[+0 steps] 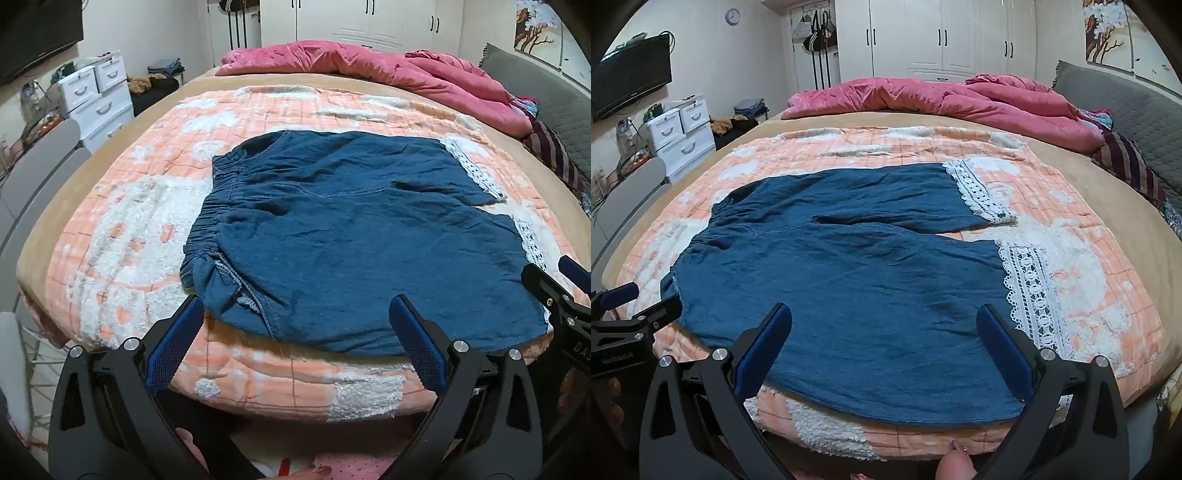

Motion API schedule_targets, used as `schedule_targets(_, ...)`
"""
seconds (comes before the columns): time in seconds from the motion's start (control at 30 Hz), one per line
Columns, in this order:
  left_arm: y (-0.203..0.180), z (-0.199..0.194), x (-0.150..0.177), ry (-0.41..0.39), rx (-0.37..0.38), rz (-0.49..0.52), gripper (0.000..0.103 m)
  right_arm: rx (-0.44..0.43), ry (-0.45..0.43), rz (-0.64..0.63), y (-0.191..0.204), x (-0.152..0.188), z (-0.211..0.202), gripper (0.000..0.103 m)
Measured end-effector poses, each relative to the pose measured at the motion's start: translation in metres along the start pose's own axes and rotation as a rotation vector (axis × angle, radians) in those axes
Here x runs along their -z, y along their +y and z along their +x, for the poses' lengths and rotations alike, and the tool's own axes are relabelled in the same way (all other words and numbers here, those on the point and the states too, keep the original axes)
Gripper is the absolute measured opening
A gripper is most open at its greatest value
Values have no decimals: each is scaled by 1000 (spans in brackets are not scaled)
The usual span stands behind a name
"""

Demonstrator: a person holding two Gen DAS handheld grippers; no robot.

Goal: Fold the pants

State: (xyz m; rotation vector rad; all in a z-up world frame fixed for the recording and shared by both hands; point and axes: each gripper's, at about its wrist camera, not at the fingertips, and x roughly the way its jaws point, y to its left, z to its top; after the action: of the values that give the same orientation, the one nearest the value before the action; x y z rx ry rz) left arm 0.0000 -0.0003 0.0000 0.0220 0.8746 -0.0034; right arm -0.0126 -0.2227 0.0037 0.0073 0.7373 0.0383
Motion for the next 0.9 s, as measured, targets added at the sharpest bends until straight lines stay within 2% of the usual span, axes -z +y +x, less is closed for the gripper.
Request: schedule_targets(0.9, 1, 4, -3, 2, 15, -10, 94, -9, 9, 9, 1, -1, 4, 99)
